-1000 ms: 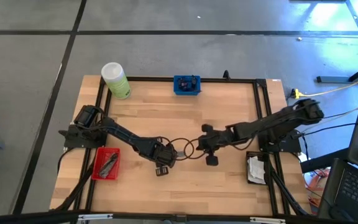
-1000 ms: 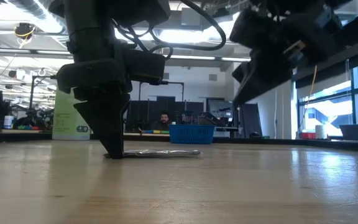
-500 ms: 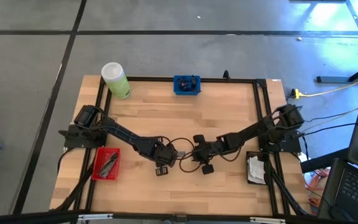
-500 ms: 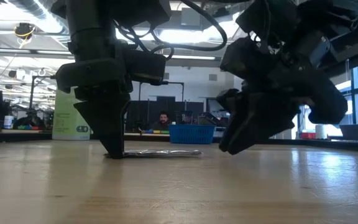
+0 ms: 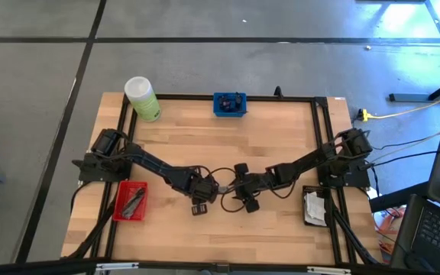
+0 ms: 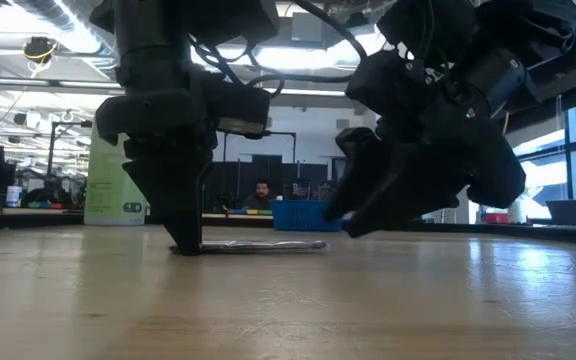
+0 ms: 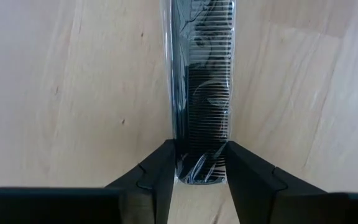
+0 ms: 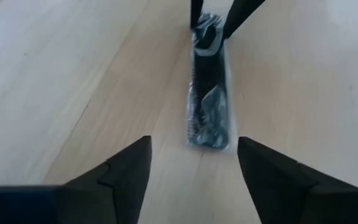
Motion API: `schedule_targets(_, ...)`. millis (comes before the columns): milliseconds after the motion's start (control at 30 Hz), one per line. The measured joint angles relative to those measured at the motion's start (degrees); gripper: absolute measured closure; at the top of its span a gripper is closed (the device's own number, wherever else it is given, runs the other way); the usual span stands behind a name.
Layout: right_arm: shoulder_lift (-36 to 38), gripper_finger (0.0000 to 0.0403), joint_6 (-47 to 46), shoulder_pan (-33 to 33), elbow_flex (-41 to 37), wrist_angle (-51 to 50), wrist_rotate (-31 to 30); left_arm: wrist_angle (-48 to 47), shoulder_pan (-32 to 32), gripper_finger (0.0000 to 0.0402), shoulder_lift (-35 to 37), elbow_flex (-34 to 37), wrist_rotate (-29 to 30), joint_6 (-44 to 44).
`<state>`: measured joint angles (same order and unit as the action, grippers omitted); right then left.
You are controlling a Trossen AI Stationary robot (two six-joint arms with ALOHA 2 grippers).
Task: Pick & Place Travel size toiletries
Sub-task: Put the black hair comb into the red basket
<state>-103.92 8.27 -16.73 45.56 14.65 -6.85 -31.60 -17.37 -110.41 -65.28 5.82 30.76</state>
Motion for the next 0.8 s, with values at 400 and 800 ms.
schedule_targets(400, -3.75, 0.0183, 1.36, 0.0, 0.04, 2.92, -0.18, 0.43, 2.32, 0.0274, -0.5, -2.99, -7.76, 0.21)
schedule_targets(800, -4.22, 0.0229, 1.6, -0.04, 0.09, 3.69, -0.87, 3.04, 6.33, 0.0274, -0.6, -3.06, -18.95, 0.81)
